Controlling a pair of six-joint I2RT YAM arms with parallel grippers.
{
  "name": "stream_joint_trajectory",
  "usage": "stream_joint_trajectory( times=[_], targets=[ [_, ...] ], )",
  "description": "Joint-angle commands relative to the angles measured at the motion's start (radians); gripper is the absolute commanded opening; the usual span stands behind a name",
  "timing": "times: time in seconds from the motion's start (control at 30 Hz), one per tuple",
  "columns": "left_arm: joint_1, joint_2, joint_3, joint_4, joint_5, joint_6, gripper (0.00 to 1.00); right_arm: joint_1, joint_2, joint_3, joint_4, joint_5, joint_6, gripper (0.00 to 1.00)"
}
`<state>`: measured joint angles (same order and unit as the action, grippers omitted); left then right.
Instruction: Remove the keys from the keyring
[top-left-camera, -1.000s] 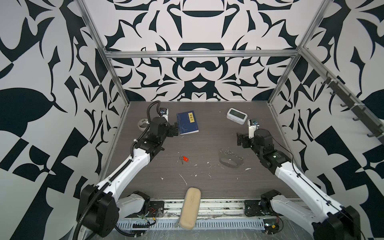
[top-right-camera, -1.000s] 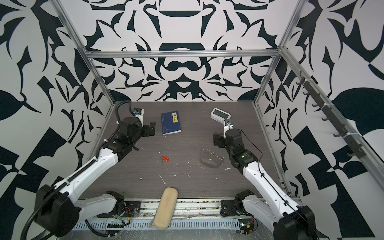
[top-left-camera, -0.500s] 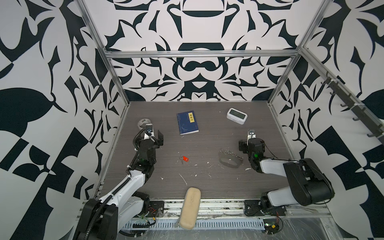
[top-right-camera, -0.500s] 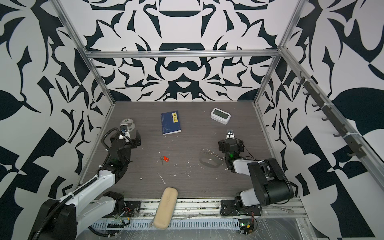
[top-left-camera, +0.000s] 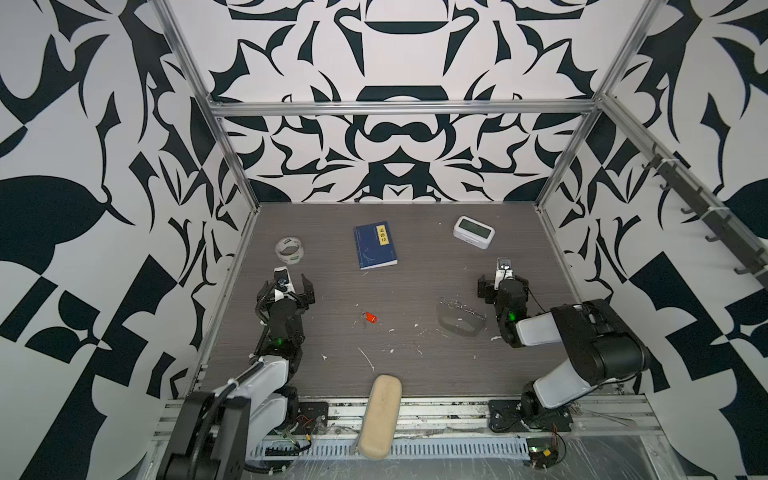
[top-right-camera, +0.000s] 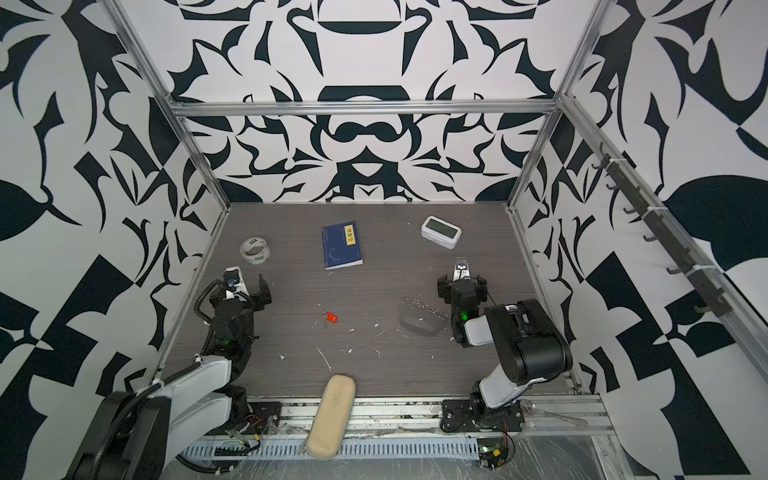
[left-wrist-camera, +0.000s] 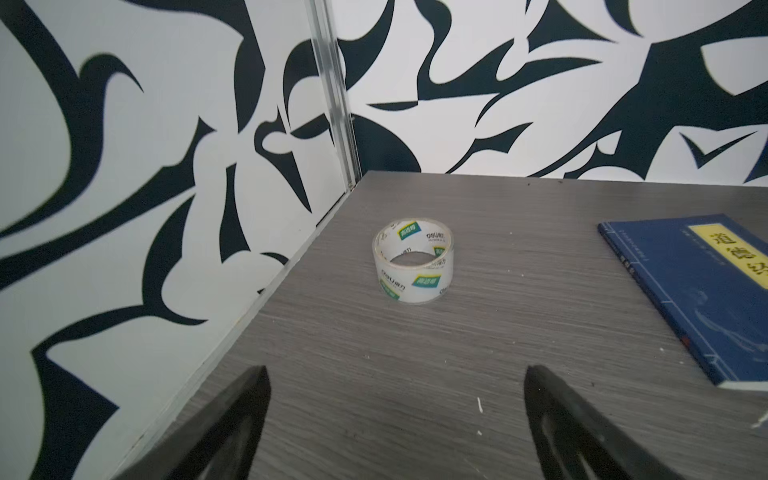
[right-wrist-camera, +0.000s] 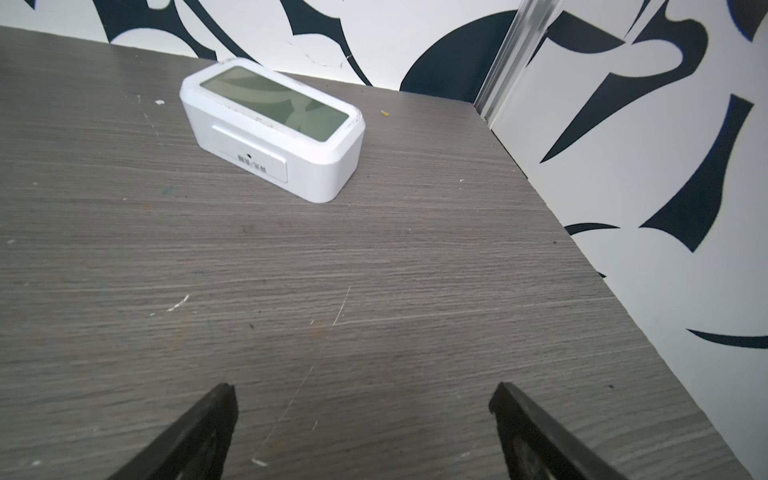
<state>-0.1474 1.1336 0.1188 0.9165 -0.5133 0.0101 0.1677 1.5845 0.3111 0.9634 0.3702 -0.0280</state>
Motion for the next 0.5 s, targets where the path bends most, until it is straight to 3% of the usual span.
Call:
stream_joint_trajectory(
  times=[0.0, 0.1, 0.17, 0.3, 0.47],
  targets=[
    [0.016, 0.203, -0.005, 0.308, 0.033, -0.036, 1.00, -0.004, -0.017, 0.017, 0.031, -0.007, 0.008, 1.00],
    [0.029, 0.439, 0.021, 0.505, 0.062, -0.003, 0.99, -0.004, -0.017, 0.017, 0.031, -0.006, 0.007, 1.00],
    [0.032, 0.533, 0.079, 0.514, 0.069, 0.035, 0.99, -0.004, -0.017, 0.016, 0.030, -0.005, 0.005, 1.00],
    [0.051, 0.454, 0.135, 0.285, 0.063, -0.021, 0.99, -0.004, -0.017, 0.017, 0.031, -0.005, 0.005, 1.00],
    [0.067, 0.460, 0.162, 0.251, 0.068, -0.034, 0.99, -0.005, -0.016, 0.017, 0.029, -0.006, 0.005, 1.00]
  ],
)
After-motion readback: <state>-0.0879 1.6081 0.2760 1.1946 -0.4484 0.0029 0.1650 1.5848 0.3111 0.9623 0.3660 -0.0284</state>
